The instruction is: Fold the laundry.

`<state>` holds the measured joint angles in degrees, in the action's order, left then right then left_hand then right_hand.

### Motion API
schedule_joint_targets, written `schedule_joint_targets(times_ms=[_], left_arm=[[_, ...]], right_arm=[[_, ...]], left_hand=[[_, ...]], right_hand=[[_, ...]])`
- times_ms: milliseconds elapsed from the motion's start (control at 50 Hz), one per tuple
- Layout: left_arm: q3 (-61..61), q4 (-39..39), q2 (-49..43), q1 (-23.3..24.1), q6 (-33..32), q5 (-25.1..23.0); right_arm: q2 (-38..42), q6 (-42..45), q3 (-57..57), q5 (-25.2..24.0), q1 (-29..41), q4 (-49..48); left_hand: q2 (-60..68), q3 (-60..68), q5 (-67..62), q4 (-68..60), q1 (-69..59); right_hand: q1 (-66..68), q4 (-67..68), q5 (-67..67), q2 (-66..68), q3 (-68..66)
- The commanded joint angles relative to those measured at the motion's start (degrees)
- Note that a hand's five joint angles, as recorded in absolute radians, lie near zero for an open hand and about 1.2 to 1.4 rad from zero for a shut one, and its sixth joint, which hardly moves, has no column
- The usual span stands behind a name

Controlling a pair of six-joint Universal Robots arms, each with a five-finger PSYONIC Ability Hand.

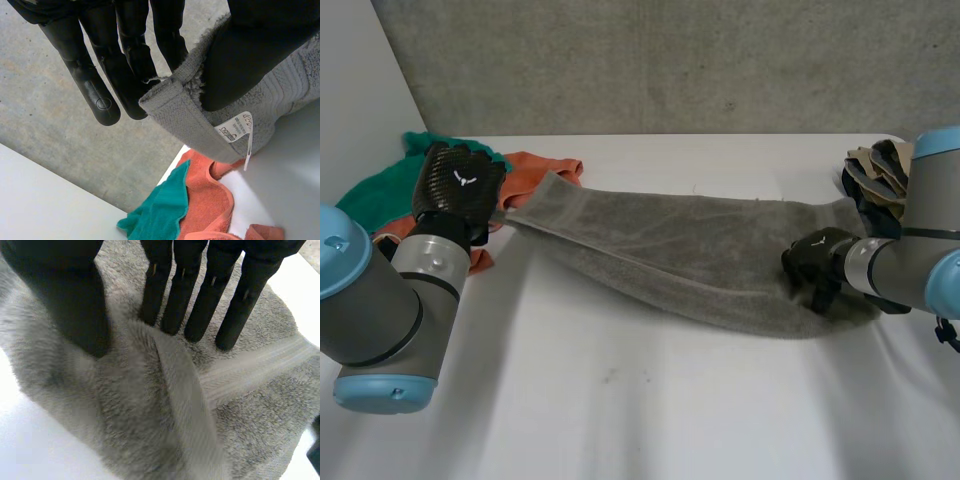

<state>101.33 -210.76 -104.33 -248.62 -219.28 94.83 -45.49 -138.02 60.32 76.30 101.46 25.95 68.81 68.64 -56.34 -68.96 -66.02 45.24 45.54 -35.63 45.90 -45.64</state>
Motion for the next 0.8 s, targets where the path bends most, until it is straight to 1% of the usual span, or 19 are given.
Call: schedule_joint_targets(times_ms=[20,100,160,240,260,320,340,400,420,460,480,540,560,640,680,760,780,800], left_arm=[[0.0,0.1,0.2,-0.2,-0.1,0.1],[0.2,0.9,1.7,-0.5,0.0,0.2],[0.6,2.9,4.1,-1.2,0.1,0.2],[1.1,6.9,7.5,-2.7,0.1,0.1],[1.6,8.9,8.9,-2.8,0.0,0.0],[2.2,12.4,11.3,-2.8,-0.1,0.0],[2.5,15.0,13.4,-2.7,-0.1,0.0],[3.1,19.1,16.5,-2.8,-0.4,0.0],[3.5,22.0,18.8,-2.9,-0.5,-0.2],[3.7,25.1,21.4,-3.0,-0.8,-0.2],[3.8,28.4,23.6,-3.0,-1.1,-0.2],[4.1,32.9,26.4,-3.3,-1.6,-0.3],[4.5,35.7,27.3,-3.4,-2.0,-0.3],[6.3,39.5,27.6,-3.4,-2.6,-1.6],[7.2,39.6,27.2,-3.6,-2.8,-2.3],[7.4,38.4,21.9,-3.7,-2.6,-4.0],[6.9,37.2,18.8,-3.5,-2.5,-4.0],[6.7,36.3,17.3,-3.4,-2.5,-3.9]], right_arm=[[-3.0,-0.4,3.0,4.1,-0.3,-7.6],[-10.7,-0.1,7.9,5.1,-0.9,-9.3],[-14.2,0.3,10.3,5.6,-2.2,-8.7],[-18.5,3.1,13.7,5.5,-6.1,-3.3],[-20.1,5.1,15.2,5.4,-7.6,0.3],[-23.5,8.5,17.5,5.3,-9.5,5.7],[-26.6,10.5,19.2,5.1,-10.7,8.4],[-32.4,12.9,21.7,4.7,-11.9,10.6],[-36.4,13.7,22.6,4.3,-12.6,10.8],[-40.3,13.7,23.4,3.7,-13.5,10.8],[-43.5,14.1,24.2,2.6,-14.6,10.8],[-47.2,14.4,25.4,-0.1,-16.5,11.1],[-48.7,14.6,26.3,-1.9,-17.2,11.2],[-49.2,16.3,29.6,-5.3,-18.0,10.4],[-48.6,17.1,30.6,-5.9,-18.5,10.3],[-42.2,17.2,32.1,-5.8,-18.6,5.3],[-38.5,16.8,31.4,-5.3,-18.3,1.9],[-36.7,16.6,31.0,-4.9,-18.1,0.3]], left_hand=[[11.2,11.4,-13.7,-11.0,-14.0],[11.2,11.4,-13.7,-11.0,-14.0],[11.2,11.4,-13.7,-11.0,-14.0],[11.2,11.4,-13.7,-11.0,-14.0],[11.2,11.4,-13.7,-11.0,-14.0],[11.2,11.4,-13.7,-11.0,-14.0],[11.2,11.4,-13.7,-11.0,-14.0],[11.2,11.4,-13.7,-11.0,-14.0],[11.2,11.4,-13.7,-11.0,-14.0],[11.2,11.4,-13.7,-11.0,-14.0],[11.2,11.4,-13.7,-11.0,-14.0],[11.2,11.4,-13.7,-11.0,-14.0],[11.2,11.4,-13.7,-11.0,-14.0],[11.2,11.4,-13.7,-11.0,-14.0],[11.2,11.4,-13.7,-11.0,-14.0],[11.2,11.4,-13.7,-11.0,-14.0],[11.2,11.4,-13.7,-11.0,-14.0],[11.2,11.4,-13.7,-11.0,-14.0]], right_hand=[[34.8,34.5,-34.4,34.1,-34.4],[34.8,34.5,-34.4,34.1,-34.4],[34.8,34.5,-34.4,34.1,-34.4],[34.8,34.5,-34.4,34.1,-34.4],[34.8,34.5,-34.4,34.1,-34.4],[34.8,34.5,-34.4,34.1,-34.4],[34.8,34.5,-34.4,34.1,-34.4],[34.8,34.5,-34.4,34.1,-34.4],[34.8,34.5,-34.4,34.1,-34.4],[34.8,34.5,-34.4,34.1,-34.4],[34.8,34.5,-34.4,34.1,-34.4],[34.8,34.5,-34.4,34.1,-34.4],[34.8,34.5,-34.4,34.1,-34.4],[34.8,34.5,-34.4,34.1,-34.4],[34.8,34.5,-34.4,34.1,-34.4],[34.8,34.5,-34.4,34.1,-34.4],[34.8,34.5,-34.4,34.1,-34.4],[34.8,34.5,-34.4,34.1,-34.4]])
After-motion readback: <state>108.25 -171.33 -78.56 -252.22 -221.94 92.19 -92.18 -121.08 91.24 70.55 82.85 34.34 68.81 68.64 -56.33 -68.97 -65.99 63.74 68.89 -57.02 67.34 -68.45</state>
